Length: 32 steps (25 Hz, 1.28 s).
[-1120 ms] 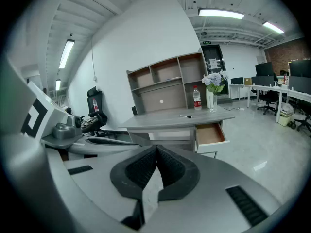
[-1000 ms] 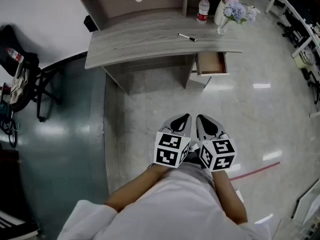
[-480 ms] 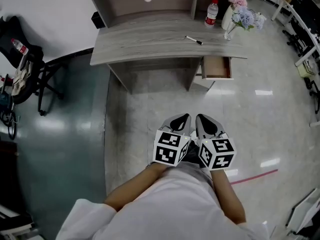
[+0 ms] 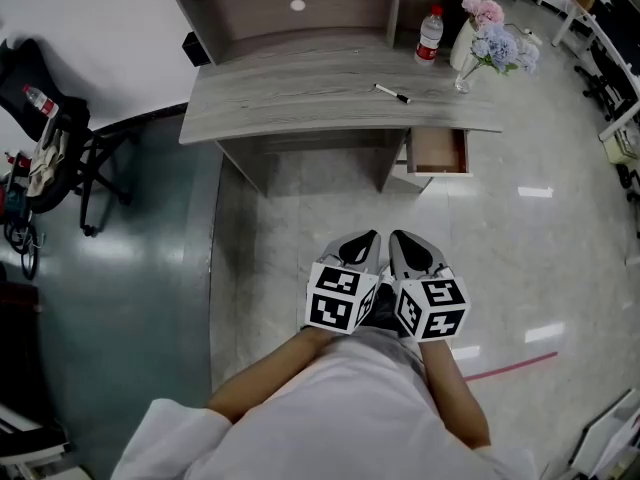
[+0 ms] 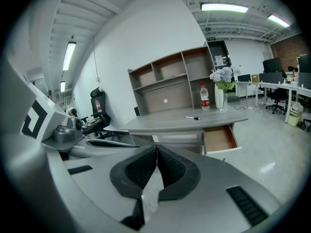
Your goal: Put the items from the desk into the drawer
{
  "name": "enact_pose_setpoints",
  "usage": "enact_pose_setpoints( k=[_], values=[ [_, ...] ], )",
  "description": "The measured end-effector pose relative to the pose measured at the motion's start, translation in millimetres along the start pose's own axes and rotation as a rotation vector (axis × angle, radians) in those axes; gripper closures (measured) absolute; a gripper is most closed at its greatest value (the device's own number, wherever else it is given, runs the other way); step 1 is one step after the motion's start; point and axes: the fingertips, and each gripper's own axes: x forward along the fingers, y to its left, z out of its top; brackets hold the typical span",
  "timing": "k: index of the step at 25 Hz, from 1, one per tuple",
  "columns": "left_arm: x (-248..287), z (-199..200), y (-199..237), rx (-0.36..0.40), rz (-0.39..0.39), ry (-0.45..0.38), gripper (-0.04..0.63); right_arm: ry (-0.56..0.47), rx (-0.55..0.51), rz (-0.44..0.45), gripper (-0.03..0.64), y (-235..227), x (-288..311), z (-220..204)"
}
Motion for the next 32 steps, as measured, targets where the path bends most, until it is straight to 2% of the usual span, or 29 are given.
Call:
enact_pose_setpoints(
  k=[15, 32],
  values=[
    [91, 34, 11, -0.021, 0.02, 0.062, 0.592, 0.05, 0.015, 0.038, 0.615, -72, 60, 34],
    [163, 72, 18, -0.005, 0.112, 0.112, 0.593, 0.064, 0.068, 0.118, 0.615, -138, 103, 66]
  ],
)
